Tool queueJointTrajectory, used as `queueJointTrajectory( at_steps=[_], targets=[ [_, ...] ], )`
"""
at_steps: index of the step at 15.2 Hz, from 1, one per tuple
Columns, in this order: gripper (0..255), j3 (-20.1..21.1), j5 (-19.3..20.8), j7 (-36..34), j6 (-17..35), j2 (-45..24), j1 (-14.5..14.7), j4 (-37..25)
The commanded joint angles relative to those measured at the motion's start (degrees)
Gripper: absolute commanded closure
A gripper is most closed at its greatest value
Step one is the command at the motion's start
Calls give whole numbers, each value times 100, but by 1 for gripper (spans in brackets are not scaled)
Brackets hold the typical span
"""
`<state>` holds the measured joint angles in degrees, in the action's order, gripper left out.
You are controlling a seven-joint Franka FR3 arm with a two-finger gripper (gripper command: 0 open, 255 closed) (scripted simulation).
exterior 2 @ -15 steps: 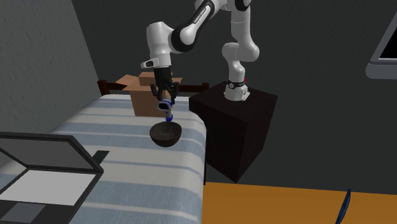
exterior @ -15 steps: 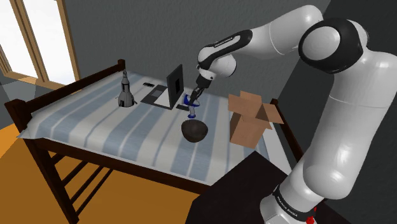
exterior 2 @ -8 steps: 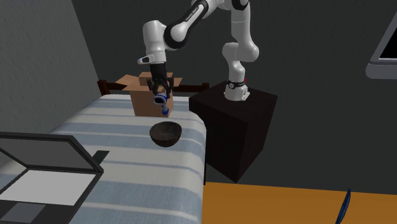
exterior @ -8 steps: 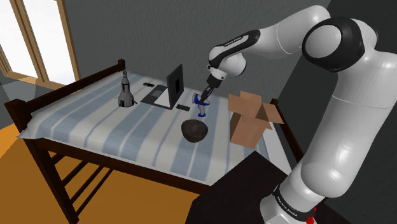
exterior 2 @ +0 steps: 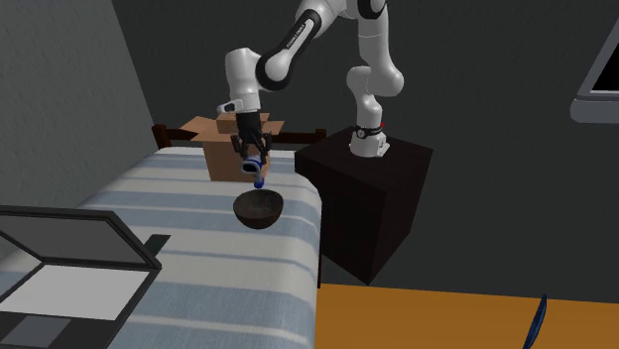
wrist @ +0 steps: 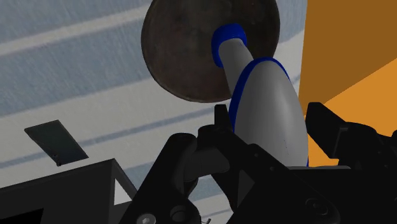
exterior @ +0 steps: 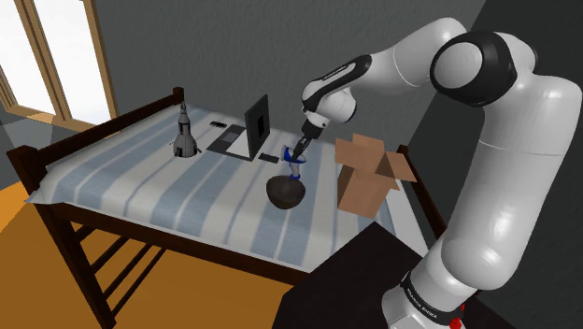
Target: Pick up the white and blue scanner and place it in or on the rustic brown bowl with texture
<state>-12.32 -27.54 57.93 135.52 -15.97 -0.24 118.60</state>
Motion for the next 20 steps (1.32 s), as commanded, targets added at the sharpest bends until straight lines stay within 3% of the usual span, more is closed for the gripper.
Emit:
queueJointTrajectory(
  at_steps=[1, 9, 17, 18, 20],
  targets=[
    [255, 26, -79, 83, 113, -96, -17, 26],
    [255, 163, -413, 414, 538, -542, -97, 62],
    [255, 174, -434, 435, 564, -571, -103, 61],
    [0, 174, -434, 435, 564, -571, -103, 62],
    [0, 174, -433, 435, 564, -570, -103, 62]
  ],
)
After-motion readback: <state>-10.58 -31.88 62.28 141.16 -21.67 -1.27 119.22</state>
